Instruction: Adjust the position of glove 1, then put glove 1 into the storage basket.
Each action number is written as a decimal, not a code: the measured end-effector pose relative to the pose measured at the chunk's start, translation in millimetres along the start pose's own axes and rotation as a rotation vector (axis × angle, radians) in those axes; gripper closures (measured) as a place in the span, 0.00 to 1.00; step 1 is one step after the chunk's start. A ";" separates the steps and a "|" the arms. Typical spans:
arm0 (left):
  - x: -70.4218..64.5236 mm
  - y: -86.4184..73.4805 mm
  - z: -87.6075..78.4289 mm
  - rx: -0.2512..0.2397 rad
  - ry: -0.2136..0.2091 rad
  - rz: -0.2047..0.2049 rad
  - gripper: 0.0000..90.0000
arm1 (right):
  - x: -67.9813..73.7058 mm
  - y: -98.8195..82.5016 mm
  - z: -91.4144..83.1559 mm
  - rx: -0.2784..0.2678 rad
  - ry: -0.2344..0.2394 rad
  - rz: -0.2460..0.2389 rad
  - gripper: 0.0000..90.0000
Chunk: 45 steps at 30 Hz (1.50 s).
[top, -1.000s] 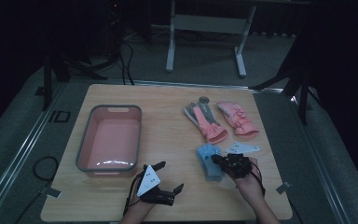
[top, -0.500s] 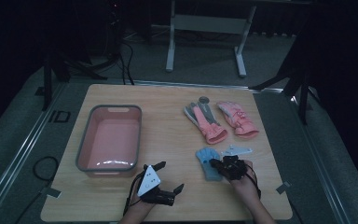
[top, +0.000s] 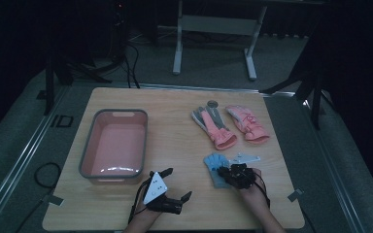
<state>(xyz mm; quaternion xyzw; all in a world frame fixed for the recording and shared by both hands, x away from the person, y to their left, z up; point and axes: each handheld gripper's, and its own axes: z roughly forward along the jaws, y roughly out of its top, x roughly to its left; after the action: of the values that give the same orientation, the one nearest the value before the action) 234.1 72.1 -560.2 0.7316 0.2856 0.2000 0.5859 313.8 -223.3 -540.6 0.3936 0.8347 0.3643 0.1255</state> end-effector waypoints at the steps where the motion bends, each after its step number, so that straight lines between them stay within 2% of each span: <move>1: -0.2 0.0 0.1 0.000 -0.002 -0.003 0.01 | 0.9 0.6 -1.7 -0.006 0.004 -0.010 0.83; 2: -0.2 0.1 0.3 0.001 -0.004 -0.008 0.01 | 2.3 2.1 -5.6 -0.017 0.002 -0.028 0.74; 3: -0.7 0.2 0.6 0.004 0.003 -0.014 0.01 | 2.3 2.1 -5.6 -0.017 0.002 -0.028 0.74; 4: -0.8 0.2 0.7 0.002 0.003 -0.017 0.01 | 2.0 4.1 -12.4 -0.053 0.004 -0.035 0.53; 5: -0.7 0.1 0.6 0.000 -0.001 -0.018 0.01 | 2.0 4.1 -12.4 -0.053 0.004 -0.035 0.53; 6: -0.5 0.0 0.5 -0.002 -0.006 -0.020 0.01 | 1.3 5.2 -15.1 -0.068 0.006 -0.041 0.46; 8: -1.2 0.3 1.0 0.003 -0.001 -0.016 0.01 | -1.2 7.1 -19.0 -0.072 0.023 -0.033 0.29; 9: -1.9 0.7 1.9 0.012 0.006 -0.011 0.01 | -2.7 7.6 -20.1 -0.064 0.039 -0.028 0.24; 11: -4.3 2.1 5.0 0.045 0.034 0.009 0.01 | -6.8 7.3 -22.0 -0.074 0.069 -0.017 0.21; 12: -5.5 2.6 6.1 0.060 0.042 0.028 0.01 | -8.7 6.6 -22.8 -0.090 0.085 -0.013 0.17; 13: -6.7 2.9 7.2 0.071 0.056 0.044 0.01 | -13.2 5.8 -24.4 -0.103 0.094 -0.028 0.17; 14: -7.8 3.5 8.3 0.083 0.067 0.054 0.01 | -13.2 5.8 -24.4 -0.103 0.094 -0.028 0.17; 15: -8.1 4.8 9.2 0.102 0.072 0.063 0.01 | -16.3 5.3 -25.8 -0.112 0.115 -0.024 0.16; 17: -8.3 7.6 11.7 0.122 0.079 0.053 0.01 | -21.7 4.5 -29.9 -0.150 0.109 -0.023 0.16; 18: -8.3 9.4 12.8 0.133 0.076 0.041 0.01 | -27.1 5.3 -34.7 -0.168 0.112 -0.005 0.16; 20: -9.1 12.9 14.6 0.136 0.042 0.015 0.01 | -29.8 6.2 -37.1 -0.166 0.114 0.005 0.16; 21: -10.4 15.0 16.1 0.155 0.022 0.013 0.01 | -31.9 7.1 -39.6 -0.163 0.107 0.010 0.16; 22: -12.0 16.7 18.2 0.175 0.002 0.023 0.01 | -34.0 8.1 -42.2 -0.165 0.098 0.014 0.16; 24: -16.9 19.8 23.7 0.224 -0.012 0.047 0.01 | -39.2 9.4 -46.2 -0.164 0.115 0.044 0.16; 26: -21.3 21.0 27.4 0.227 -0.063 0.068 0.01 | -43.2 10.0 -49.0 -0.172 0.131 0.068 0.16; 29: -27.5 22.1 37.3 0.259 -0.106 0.117 0.01 | -45.3 10.9 -51.1 -0.193 0.120 0.050 0.16; 32: -33.2 24.7 47.9 0.284 -0.142 0.156 0.01 | -46.4 13.2 -48.1 -0.149 0.125 0.049 0.16; 35: -37.0 29.4 57.0 0.288 -0.180 0.189 0.07 | -48.8 14.2 -43.2 -0.132 0.152 0.089 0.15; 37: -39.6 32.5 64.0 0.291 -0.190 0.221 0.07 | -49.1 15.5 -38.8 -0.122 0.132 0.099 0.14; 39: -42.1 36.0 70.2 0.272 -0.206 0.240 0.15 | -48.6 17.0 -34.4 -0.120 0.121 0.094 0.13; 40: -43.7 37.6 74.3 0.270 -0.213 0.249 0.16 | -49.0 18.0 -32.2 -0.119 0.127 0.104 0.13; 41: -45.2 38.8 79.3 0.279 -0.216 0.262 0.16 | -49.9 19.8 -27.4 -0.112 0.152 0.118 0.13; 42: -46.5 39.6 83.9 0.283 -0.219 0.274 0.16 | -49.9 19.8 -27.4 -0.112 0.152 0.118 0.13; 44: -48.5 41.0 92.9 0.290 -0.231 0.290 0.17 | -50.6 22.5 -21.2 -0.088 0.145 0.132 0.18; 45: -49.8 41.5 96.8 0.291 -0.241 0.301 0.18 | -50.8 23.5 -18.1 -0.075 0.138 0.137 0.25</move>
<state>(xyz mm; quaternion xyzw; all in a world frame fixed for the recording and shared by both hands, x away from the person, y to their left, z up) 264.7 -38.5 -540.4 0.8611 0.1273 0.1529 0.4679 351.6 -260.5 -515.2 0.4187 0.7984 0.4289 0.0573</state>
